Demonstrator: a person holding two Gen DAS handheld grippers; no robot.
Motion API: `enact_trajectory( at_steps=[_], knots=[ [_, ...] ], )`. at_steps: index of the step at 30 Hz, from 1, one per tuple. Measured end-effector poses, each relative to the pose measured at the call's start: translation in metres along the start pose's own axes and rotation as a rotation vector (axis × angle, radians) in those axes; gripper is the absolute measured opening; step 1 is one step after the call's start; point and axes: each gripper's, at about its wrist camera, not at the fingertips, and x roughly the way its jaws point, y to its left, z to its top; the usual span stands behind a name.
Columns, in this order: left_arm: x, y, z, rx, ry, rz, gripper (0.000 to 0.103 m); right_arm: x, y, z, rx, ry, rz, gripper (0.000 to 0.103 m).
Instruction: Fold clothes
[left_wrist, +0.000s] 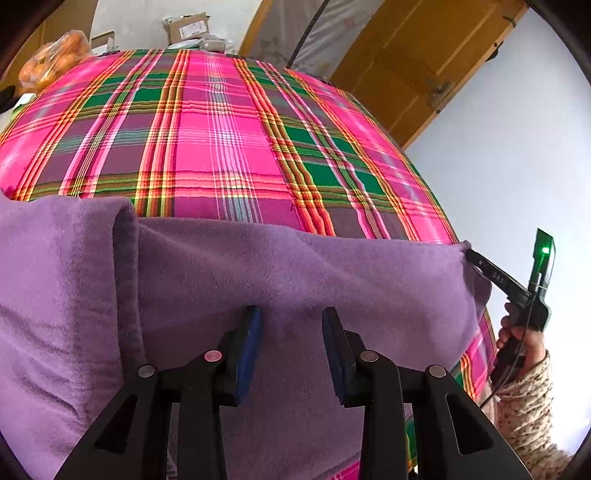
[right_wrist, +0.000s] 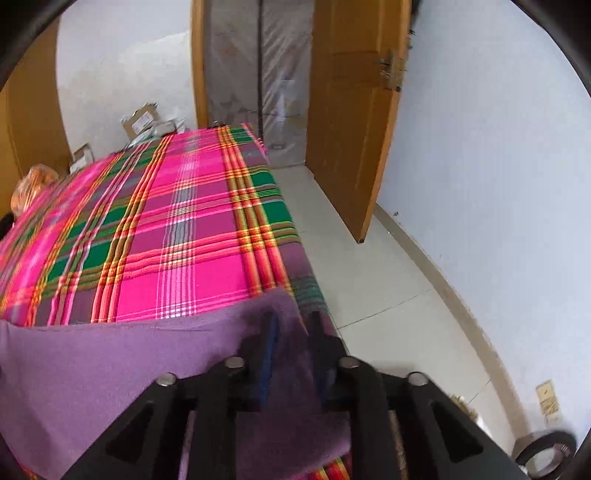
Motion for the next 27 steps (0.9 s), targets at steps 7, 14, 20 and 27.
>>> enact_trajectory(
  at_steps=[7,14,20,27],
  knots=[
    [0.0,-0.001,-0.001,0.002,-0.002,0.007,0.035,-0.026,-0.028,-0.023,0.098,-0.029,0.008,0.035],
    [0.0,-0.003,-0.003,0.009,-0.014,0.011,0.035,-0.04,-0.05,-0.055,0.26,-0.026,0.111,0.044],
    [-0.001,-0.004,-0.004,0.015,-0.021,0.013,0.035,-0.037,-0.052,-0.06,0.301,-0.023,0.134,0.045],
    [-0.002,-0.004,-0.004,0.014,-0.028,0.006,0.035,-0.034,-0.038,-0.057,0.269,-0.025,0.072,0.046]
  ],
)
